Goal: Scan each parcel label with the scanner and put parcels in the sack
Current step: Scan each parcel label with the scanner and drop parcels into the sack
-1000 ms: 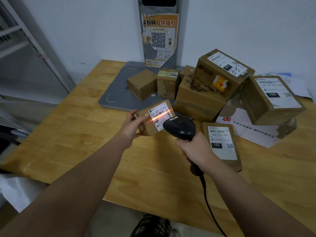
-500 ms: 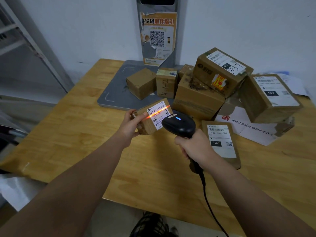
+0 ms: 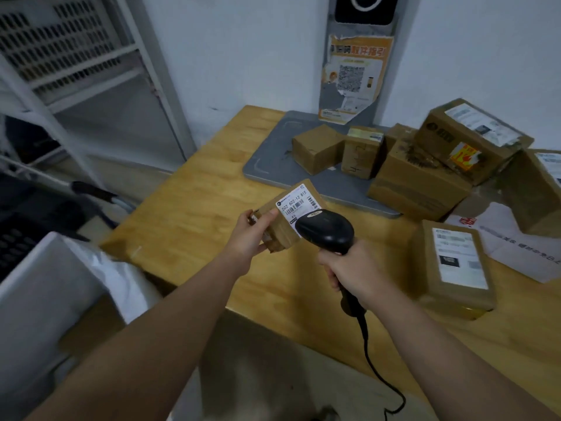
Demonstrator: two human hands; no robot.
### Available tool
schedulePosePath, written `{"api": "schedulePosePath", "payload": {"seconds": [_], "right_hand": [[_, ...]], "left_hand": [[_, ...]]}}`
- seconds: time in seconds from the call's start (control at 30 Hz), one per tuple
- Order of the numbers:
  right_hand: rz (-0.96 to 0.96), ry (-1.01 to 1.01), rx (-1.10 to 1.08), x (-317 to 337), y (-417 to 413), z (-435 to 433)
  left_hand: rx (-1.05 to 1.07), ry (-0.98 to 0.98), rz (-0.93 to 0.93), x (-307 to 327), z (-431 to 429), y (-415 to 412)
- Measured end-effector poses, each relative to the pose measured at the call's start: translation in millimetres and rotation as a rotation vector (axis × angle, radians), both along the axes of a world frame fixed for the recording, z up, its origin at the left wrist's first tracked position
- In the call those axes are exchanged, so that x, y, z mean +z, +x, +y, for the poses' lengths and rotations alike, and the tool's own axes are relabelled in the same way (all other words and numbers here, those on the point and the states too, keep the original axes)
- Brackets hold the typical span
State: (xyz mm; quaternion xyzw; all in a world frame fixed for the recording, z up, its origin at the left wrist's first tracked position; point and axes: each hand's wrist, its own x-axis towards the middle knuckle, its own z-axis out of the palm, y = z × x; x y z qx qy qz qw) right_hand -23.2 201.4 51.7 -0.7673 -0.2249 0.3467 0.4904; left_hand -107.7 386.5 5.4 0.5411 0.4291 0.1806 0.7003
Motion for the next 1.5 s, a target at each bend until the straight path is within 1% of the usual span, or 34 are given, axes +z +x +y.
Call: {"api": "schedulePosePath", "payload": {"seconds": [0.1, 0.2, 0.27, 0.33, 0.4, 0.47, 0.53, 0.6, 0.63, 0.7, 0.8, 0.87, 1.0, 1.07, 1.13, 1.27, 1.4, 1.5], "right_hand": [[0.013, 0.014, 0.059, -6.9, -46.4, 32.9], [0.041, 0.038, 0.116, -22.9, -108.3, 68.7], [0.044, 0.058, 0.090, -43.1, -152.1, 91.4], [0.060, 0.076, 0.047, -65.6, -193.1, 111.9], [0.074, 0.035, 0.098, -87.8, -227.1, 130.1], [0.028, -0.053, 0.201, -111.0, -255.7, 144.0], [-0.115, -0.074, 0.251, -128.8, -279.5, 154.4], [-0.292, -0.073, 0.274, -141.4, -301.0, 162.3], [-0.341, -0.079, 0.278, -141.2, -310.5, 165.8], [-0.356, -0.083, 0.295, -134.7, -325.4, 173.7], [-0.318, -0.078, 0.362, -131.5, -340.0, 185.6], [-0.315, -0.094, 0.386, -135.1, -346.2, 190.0], [-0.289, -0.118, 0.382, -145.1, -348.7, 192.9], [-0.278, -0.112, 0.363, -150.6, -344.2, 192.3], [-0.269, -0.114, 0.336, -150.9, -338.4, 189.4], [-0.189, -0.101, 0.264, -137.2, -325.7, 176.6], [-0.120, -0.150, 0.168, -121.3, -298.2, 154.4], [-0.147, -0.162, 0.067, -104.0, -265.9, 133.5]], "left_hand": [[0.073, 0.008, 0.003, 1.3, 12.2, -59.6], [0.225, 0.047, 0.017, 3.9, 19.3, -138.7], [0.325, 0.136, 0.044, -1.0, 23.1, -197.9], [0.439, 0.278, 0.122, -13.4, 29.0, -258.0], [0.526, 0.324, 0.176, -25.5, 36.8, -311.7], [0.544, 0.316, 0.237, -37.7, 46.2, -358.6], [0.487, 0.380, 0.384, -48.8, 58.7, -397.1], [0.354, 0.538, 0.622, -59.3, 72.0, -425.2], [0.261, 0.636, 0.747, -64.2, 78.1, -435.2], [0.076, 0.810, 0.951, -73.4, 88.1, -449.0], [-0.120, 0.994, 1.151, -87.5, 100.5, -458.8], [-0.252, 1.018, 1.256, -97.5, 107.2, -458.7], [-0.521, 0.808, 1.454, -116.9, 118.9, -457.5], [-0.549, 0.768, 1.456, -123.5, 120.5, -455.2], [-0.531, 0.796, 1.343, -122.6, 116.1, -444.8], [-0.483, 0.915, 1.097, -102.6, 100.8, -407.6], [-0.466, 1.016, 0.942, -76.0, 88.8, -362.3], [-0.527, 1.101, 0.849, -53.7, 79.2, -317.1]]}}
